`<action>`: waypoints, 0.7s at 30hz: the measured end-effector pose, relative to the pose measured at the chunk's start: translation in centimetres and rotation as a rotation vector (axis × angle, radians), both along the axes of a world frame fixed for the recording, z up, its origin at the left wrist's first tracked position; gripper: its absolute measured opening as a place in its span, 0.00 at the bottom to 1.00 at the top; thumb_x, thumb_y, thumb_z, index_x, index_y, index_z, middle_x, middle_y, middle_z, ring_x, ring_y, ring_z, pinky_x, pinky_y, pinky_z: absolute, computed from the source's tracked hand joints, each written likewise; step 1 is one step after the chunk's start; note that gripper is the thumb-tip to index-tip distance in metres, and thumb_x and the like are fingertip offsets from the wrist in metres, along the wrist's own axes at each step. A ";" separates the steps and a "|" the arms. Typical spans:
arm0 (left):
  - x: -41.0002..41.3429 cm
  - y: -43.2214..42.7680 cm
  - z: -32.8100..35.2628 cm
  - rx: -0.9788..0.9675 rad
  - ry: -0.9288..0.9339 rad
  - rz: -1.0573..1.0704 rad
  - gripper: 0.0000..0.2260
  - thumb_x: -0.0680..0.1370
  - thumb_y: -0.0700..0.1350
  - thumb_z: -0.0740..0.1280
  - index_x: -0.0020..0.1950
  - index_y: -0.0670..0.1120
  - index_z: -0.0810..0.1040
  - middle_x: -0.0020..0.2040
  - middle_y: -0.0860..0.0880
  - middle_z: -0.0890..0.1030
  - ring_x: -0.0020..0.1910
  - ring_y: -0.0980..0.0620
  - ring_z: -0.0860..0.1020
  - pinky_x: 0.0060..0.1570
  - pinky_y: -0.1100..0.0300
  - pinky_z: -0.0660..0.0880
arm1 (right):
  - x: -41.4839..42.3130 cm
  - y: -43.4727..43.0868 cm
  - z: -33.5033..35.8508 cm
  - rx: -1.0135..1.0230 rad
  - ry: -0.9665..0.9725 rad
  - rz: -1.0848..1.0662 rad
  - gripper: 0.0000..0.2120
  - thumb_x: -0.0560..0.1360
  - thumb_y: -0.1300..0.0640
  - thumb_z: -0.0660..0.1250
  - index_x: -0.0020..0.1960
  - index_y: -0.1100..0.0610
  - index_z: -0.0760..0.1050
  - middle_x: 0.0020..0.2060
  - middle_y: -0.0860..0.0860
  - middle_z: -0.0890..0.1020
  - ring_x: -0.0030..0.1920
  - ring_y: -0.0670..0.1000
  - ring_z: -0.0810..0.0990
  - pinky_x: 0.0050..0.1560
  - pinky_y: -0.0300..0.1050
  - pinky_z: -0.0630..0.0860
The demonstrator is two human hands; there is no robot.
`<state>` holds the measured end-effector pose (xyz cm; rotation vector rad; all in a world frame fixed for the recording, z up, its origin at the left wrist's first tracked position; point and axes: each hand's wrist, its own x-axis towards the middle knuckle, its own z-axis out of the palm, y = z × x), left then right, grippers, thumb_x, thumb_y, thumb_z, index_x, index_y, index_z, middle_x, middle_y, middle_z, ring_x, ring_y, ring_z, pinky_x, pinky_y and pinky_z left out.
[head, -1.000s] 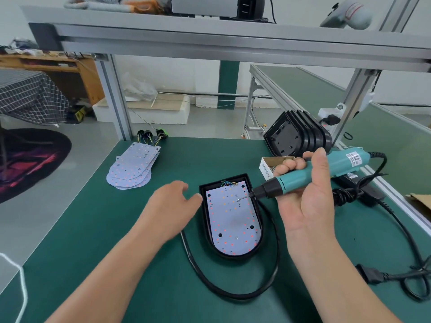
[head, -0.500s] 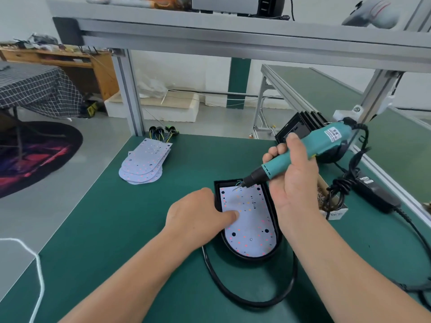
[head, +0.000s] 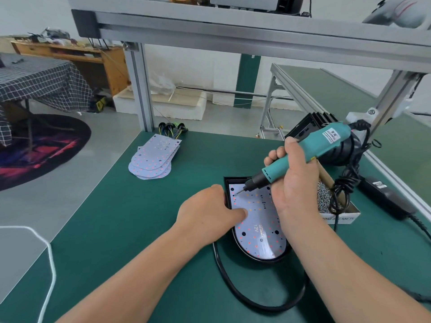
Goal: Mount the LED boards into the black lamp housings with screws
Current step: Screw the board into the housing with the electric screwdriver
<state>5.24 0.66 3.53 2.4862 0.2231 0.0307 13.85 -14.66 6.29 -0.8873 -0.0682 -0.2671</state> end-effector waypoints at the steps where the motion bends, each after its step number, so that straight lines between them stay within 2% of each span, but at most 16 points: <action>1: 0.0 0.0 0.0 0.001 0.002 -0.001 0.19 0.70 0.64 0.70 0.43 0.51 0.70 0.36 0.55 0.78 0.34 0.53 0.76 0.33 0.57 0.67 | 0.0 0.0 0.0 0.000 -0.001 0.000 0.11 0.82 0.60 0.69 0.58 0.59 0.68 0.35 0.51 0.74 0.36 0.51 0.76 0.42 0.46 0.78; 9: 0.2 -0.1 -0.2 -0.002 0.003 0.003 0.18 0.70 0.63 0.70 0.42 0.51 0.70 0.34 0.55 0.77 0.32 0.52 0.74 0.32 0.57 0.66 | -0.6 0.4 0.4 -0.062 -0.087 0.052 0.08 0.81 0.61 0.70 0.56 0.58 0.71 0.38 0.54 0.71 0.38 0.53 0.74 0.44 0.48 0.76; 13: 0.2 -0.1 -0.3 -0.020 -0.003 0.006 0.18 0.68 0.63 0.70 0.41 0.50 0.70 0.32 0.55 0.76 0.31 0.52 0.74 0.32 0.58 0.68 | -1.0 0.8 1.1 -0.239 -0.256 0.155 0.06 0.80 0.61 0.70 0.48 0.52 0.76 0.36 0.51 0.75 0.36 0.54 0.75 0.45 0.51 0.74; 17: 0.4 -0.1 -0.3 0.022 -0.021 0.009 0.19 0.68 0.62 0.70 0.38 0.49 0.68 0.30 0.53 0.74 0.29 0.51 0.72 0.30 0.59 0.65 | -0.8 1.8 1.6 -0.459 -0.377 0.308 0.05 0.79 0.59 0.71 0.48 0.49 0.78 0.35 0.51 0.77 0.36 0.57 0.74 0.43 0.55 0.73; 21: 0.4 -0.2 -0.3 0.042 -0.014 0.009 0.19 0.67 0.62 0.70 0.37 0.49 0.68 0.29 0.53 0.73 0.28 0.50 0.71 0.29 0.59 0.64 | -0.3 2.2 1.7 -0.576 -0.390 0.432 0.07 0.79 0.54 0.74 0.47 0.51 0.76 0.34 0.49 0.76 0.36 0.58 0.73 0.43 0.55 0.72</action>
